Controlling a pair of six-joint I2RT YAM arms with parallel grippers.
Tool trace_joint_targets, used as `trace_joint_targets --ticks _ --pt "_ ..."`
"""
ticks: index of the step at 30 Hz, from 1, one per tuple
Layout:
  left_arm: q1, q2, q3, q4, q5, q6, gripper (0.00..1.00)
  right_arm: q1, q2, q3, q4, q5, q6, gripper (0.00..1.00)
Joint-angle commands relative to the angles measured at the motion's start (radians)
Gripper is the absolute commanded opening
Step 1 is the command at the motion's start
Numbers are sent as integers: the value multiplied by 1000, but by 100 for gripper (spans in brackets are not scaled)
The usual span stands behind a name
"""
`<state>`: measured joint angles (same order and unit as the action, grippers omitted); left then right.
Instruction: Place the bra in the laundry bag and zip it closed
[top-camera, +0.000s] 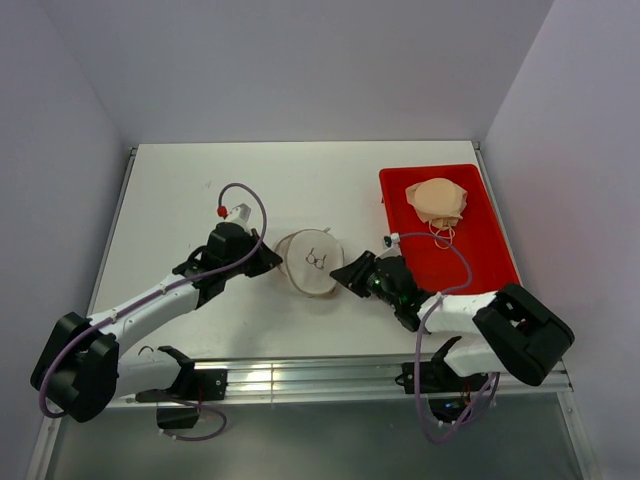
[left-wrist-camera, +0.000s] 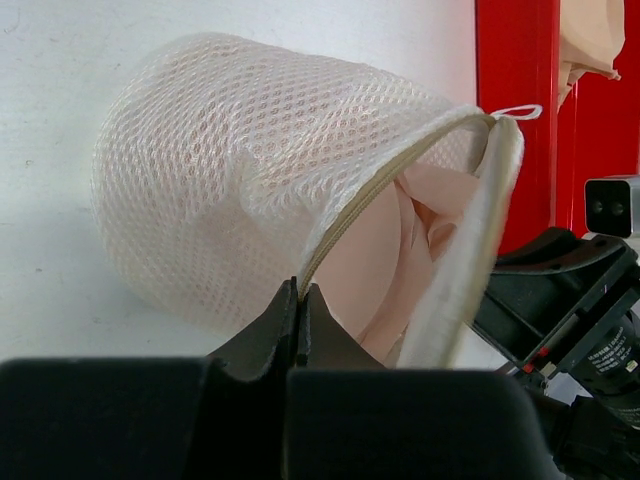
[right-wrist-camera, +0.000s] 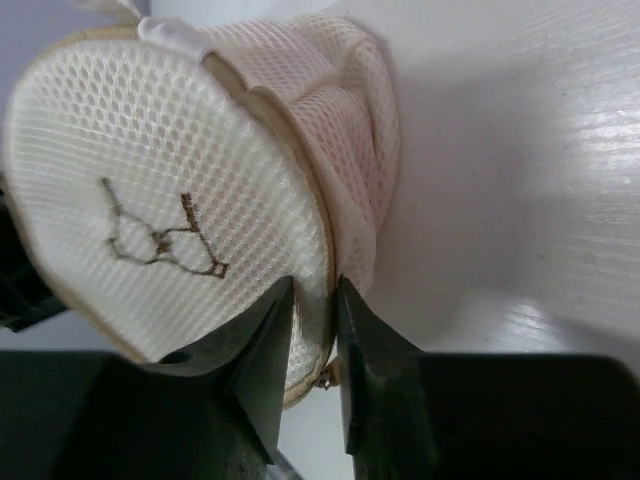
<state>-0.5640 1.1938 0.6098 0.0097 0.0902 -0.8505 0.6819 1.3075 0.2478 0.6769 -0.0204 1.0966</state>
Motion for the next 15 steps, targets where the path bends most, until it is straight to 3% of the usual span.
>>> trace_joint_targets --ticks 1,3,4,7,11,15 --pt "4 -8 27 -7 2 31 0 -18 7 -13 121 -18 26 28" --pt "4 -16 27 -37 -13 37 0 -18 -13 -15 118 -21 32 20" --pt "6 -20 27 -46 -17 39 0 -19 -49 -18 109 -19 39 10" --pt "4 -51 27 -83 -41 50 0 -19 -152 16 -24 0 29 0" --pt "-4 -117 34 -138 -49 85 0 -18 -275 106 -354 57 29 0" --pt "-37 -183 60 -203 -69 113 6 -16 -340 209 -558 108 63 0"
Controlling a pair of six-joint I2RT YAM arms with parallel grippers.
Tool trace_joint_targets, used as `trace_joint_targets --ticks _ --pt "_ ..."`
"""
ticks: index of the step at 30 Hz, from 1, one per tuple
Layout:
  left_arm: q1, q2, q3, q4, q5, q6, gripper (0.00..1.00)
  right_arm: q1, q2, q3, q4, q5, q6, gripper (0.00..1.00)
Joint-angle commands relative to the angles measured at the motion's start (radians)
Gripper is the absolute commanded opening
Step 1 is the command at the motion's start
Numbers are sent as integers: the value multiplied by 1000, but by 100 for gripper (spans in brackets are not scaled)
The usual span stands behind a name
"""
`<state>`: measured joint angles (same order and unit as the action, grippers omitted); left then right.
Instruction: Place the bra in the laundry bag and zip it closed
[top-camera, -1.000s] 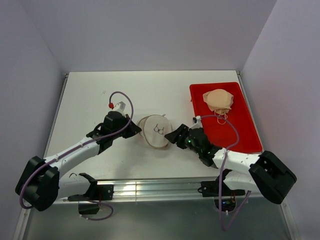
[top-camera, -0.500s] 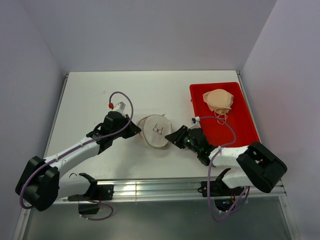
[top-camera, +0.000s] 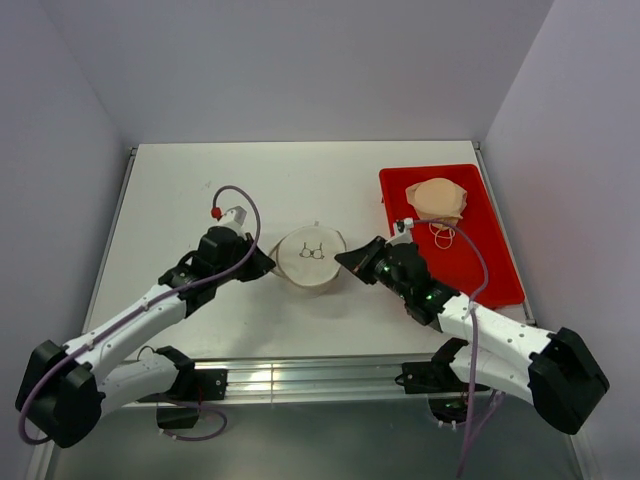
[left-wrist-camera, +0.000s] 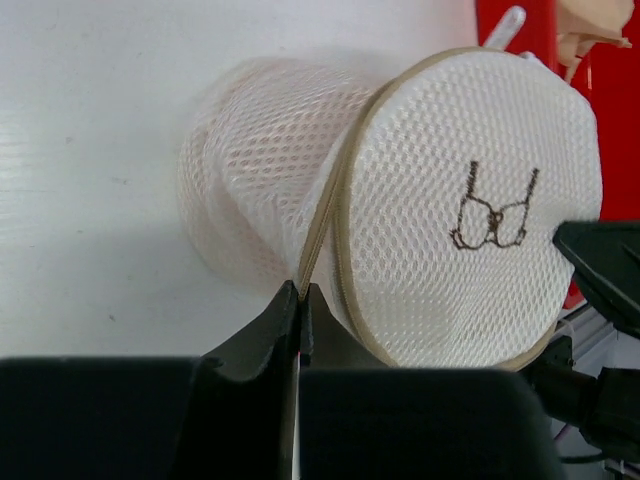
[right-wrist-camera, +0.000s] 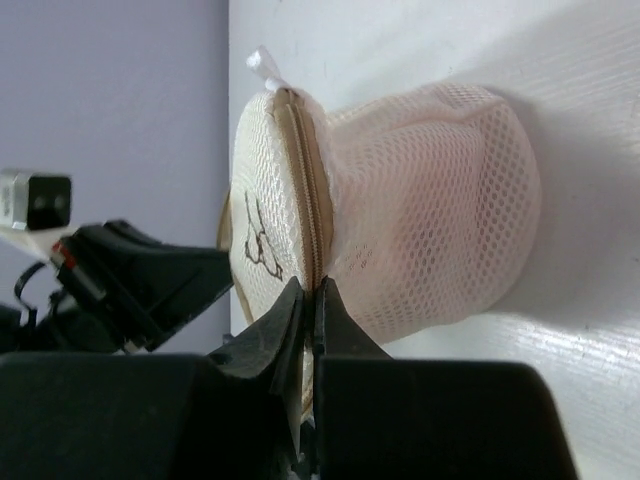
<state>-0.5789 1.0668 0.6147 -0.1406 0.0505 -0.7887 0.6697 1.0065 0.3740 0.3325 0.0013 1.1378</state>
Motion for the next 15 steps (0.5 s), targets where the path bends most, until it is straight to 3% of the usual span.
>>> trace_joint_targets --ticks 1,3,5,8,10,15 --pt "-32 -74 60 -63 -40 54 7 -4 -39 100 -284 94 26 0" --pt "-68 -87 80 -102 -44 57 21 -1 -23 143 -325 114 40 0" --pt "-117 -113 97 -126 -128 43 42 8 -11 163 -371 141 48 0" --pt "-165 -152 112 -191 -272 10 64 13 17 181 -397 158 65 0" --pt "-190 -171 117 -206 -299 9 65 14 36 190 -409 161 71 0" --pt "-352 -182 109 -85 -258 17 55 28 69 249 -464 172 62 0"
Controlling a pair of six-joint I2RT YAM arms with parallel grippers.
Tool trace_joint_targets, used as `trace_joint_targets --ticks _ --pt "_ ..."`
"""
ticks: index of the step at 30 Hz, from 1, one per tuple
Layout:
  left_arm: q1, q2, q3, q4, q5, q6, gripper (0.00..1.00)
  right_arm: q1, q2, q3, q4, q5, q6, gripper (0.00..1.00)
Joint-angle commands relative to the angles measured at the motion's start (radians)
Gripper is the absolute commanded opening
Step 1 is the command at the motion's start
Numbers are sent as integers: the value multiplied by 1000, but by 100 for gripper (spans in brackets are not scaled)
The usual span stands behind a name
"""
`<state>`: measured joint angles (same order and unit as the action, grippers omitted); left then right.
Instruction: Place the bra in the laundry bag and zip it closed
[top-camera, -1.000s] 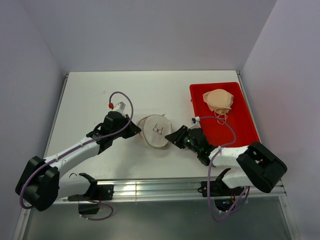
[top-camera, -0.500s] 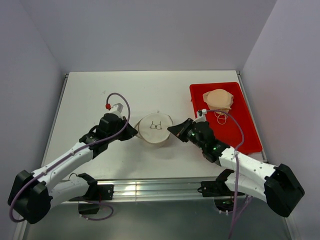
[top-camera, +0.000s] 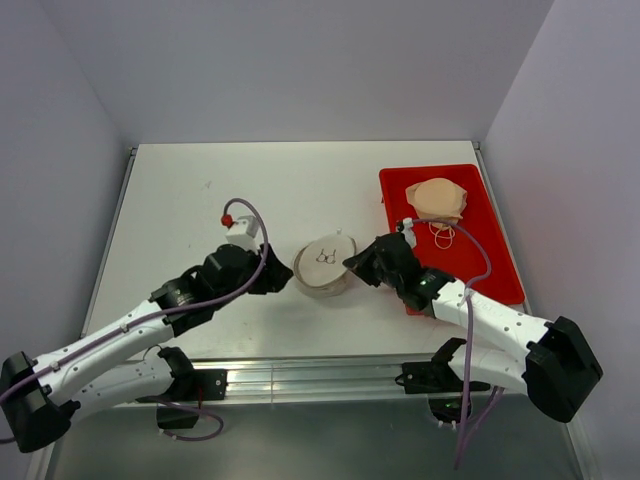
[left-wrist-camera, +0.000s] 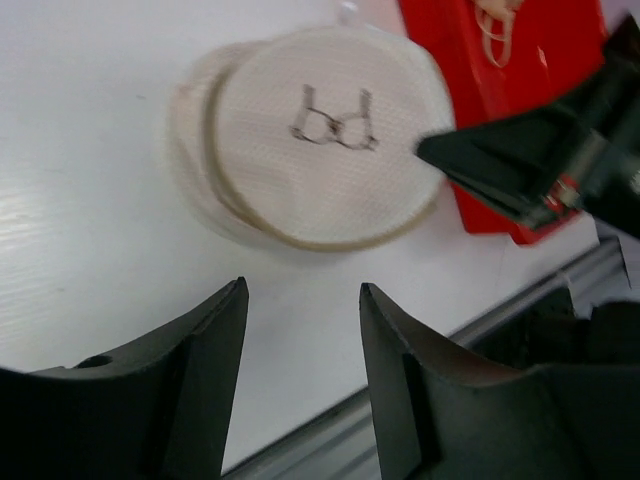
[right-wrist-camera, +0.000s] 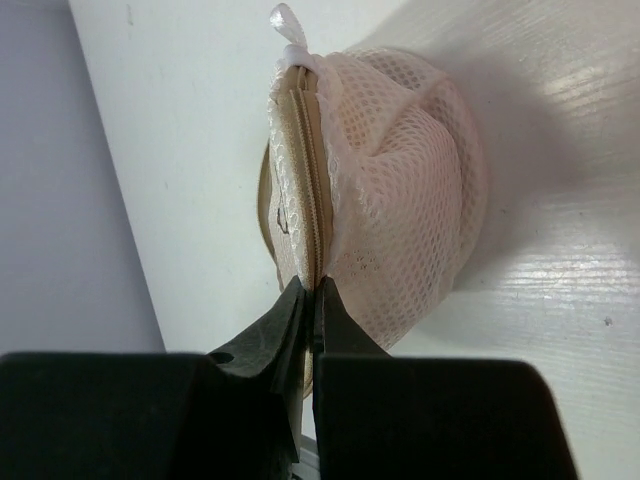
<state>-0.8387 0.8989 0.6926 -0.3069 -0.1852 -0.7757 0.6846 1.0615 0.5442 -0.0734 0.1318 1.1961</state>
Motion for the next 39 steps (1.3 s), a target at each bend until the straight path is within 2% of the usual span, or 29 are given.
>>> trace_joint_targets --ticks 1,2,5,10,16,21,27,34,39 --pt "-121 -6 27 113 -28 7 54 15 23 91 -81 43 0 0" --pt "-173 3 19 171 -31 12 54 16 28 111 -92 43 -3 0" --pt "-235 69 1 262 -5 32 55 29 35 151 -132 45 -20 0" --pt "-254 199 -47 526 67 62 55 33 48 189 -186 35 -47 0" --pt "-254 385 -1 664 113 73 54 32 42 207 -244 9 -96 0" --pt "-266 466 45 681 130 66 52 33 9 200 -273 32 -101 0" --pt "-278 482 64 707 151 61 51 33 12 220 -308 48 -107 0" --pt "-298 498 107 609 83 46 51 33 28 258 -351 58 -115 0" --pt "-298 517 99 615 59 32 50 33 49 296 -397 68 -124 0"
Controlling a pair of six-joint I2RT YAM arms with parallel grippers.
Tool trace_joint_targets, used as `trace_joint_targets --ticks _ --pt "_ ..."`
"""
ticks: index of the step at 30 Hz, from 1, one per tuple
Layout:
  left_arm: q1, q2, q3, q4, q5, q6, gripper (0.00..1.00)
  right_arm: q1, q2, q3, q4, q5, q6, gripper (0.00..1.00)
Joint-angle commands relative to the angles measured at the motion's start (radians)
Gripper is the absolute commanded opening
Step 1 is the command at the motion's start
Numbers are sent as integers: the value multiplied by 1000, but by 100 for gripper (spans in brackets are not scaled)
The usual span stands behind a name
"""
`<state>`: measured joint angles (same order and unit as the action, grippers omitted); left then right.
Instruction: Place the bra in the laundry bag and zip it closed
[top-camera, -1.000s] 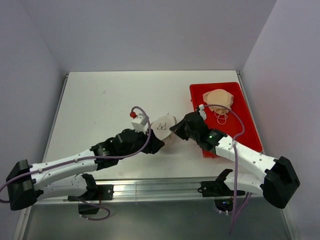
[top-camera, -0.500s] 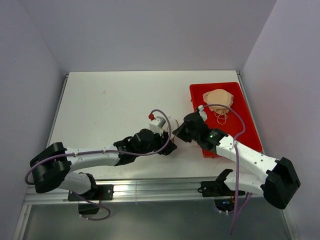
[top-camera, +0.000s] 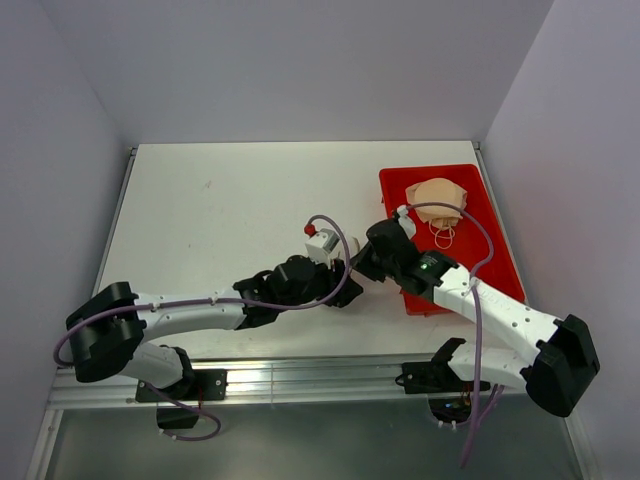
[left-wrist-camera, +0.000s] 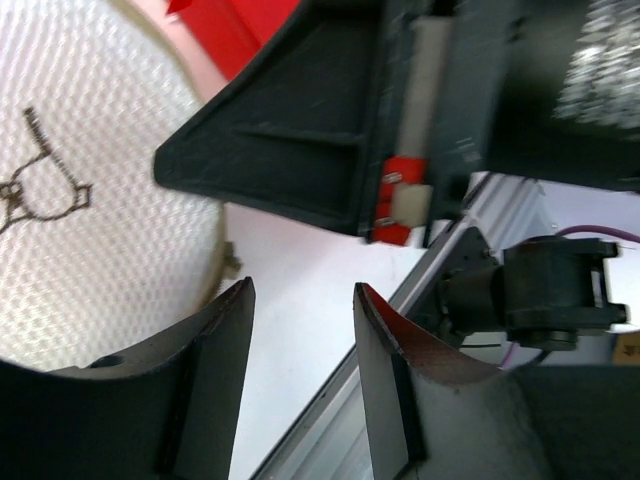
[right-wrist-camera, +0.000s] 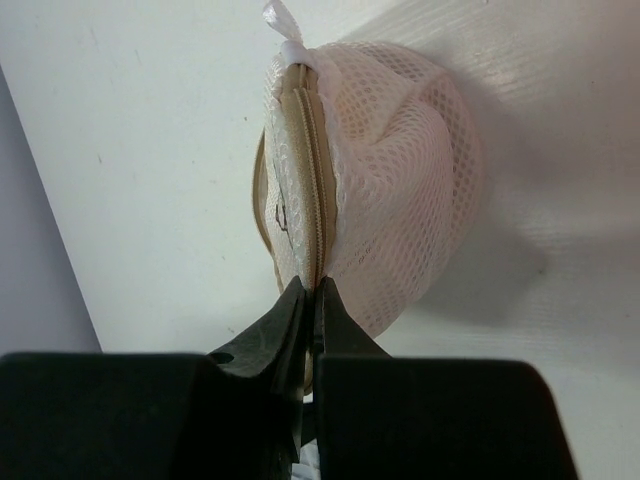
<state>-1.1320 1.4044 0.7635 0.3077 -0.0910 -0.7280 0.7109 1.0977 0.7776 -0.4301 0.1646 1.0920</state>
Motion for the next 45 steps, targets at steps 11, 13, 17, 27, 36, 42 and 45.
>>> trace_joint_targets --ticks 11,13,17,27,36,42,45 --pt "-6 5 37 -30 -102 -13 50 5 45 137 -124 30 -32 0" --pt "-6 5 42 -30 -107 -13 50 5 54 150 -139 29 -32 0" --pt "-6 11 51 -36 -118 -11 50 7 79 169 -157 23 -29 0" --pt "-6 59 88 -32 -118 1 49 9 102 195 -177 16 -34 0" --pt "-5 85 102 -44 -139 -7 48 9 106 201 -176 12 -41 0" --pt "-3 82 99 -58 -190 -22 45 10 110 193 -168 3 -41 0" --pt "-3 84 103 -64 -204 -24 44 9 110 193 -170 3 -40 0"
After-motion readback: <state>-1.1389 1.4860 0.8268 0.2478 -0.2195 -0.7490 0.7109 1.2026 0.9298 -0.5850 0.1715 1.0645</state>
